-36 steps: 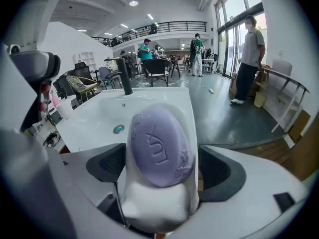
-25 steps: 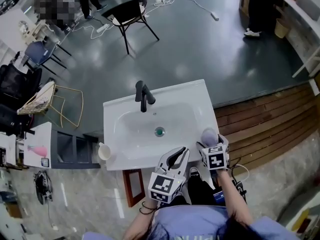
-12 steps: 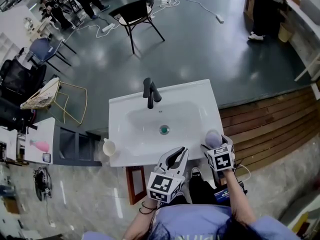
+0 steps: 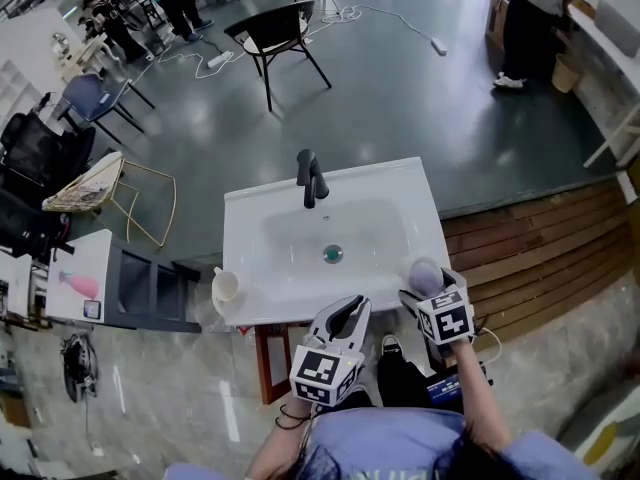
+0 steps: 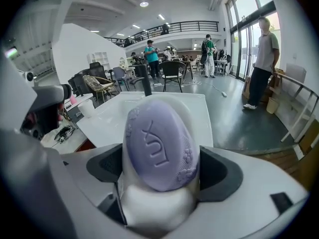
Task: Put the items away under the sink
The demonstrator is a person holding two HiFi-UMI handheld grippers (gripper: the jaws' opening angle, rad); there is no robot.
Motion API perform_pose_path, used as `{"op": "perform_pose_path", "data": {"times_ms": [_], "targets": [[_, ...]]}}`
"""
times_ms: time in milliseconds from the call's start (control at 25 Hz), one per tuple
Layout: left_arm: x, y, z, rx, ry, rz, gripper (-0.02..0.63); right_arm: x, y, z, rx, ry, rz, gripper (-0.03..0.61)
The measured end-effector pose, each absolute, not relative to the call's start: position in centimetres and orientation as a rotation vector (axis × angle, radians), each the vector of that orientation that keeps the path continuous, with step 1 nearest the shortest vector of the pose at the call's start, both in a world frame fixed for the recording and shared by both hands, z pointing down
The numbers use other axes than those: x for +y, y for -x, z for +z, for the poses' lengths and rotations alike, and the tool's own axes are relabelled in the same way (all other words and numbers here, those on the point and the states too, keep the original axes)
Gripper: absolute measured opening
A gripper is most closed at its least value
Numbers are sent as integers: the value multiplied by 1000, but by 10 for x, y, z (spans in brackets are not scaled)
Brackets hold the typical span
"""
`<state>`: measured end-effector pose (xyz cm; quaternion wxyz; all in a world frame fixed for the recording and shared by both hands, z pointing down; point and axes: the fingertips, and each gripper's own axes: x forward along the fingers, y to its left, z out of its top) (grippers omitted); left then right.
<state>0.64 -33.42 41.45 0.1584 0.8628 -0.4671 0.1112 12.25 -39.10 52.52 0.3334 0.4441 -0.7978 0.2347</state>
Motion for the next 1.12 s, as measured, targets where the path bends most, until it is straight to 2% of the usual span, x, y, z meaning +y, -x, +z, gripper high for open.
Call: {"op": "perform_pose_path", "data": {"times_ms": [1120], "targets": [[-151,88,412,-1366,-2484,244,34,-225,-28,467,-2155,-1173,493,434]]}}
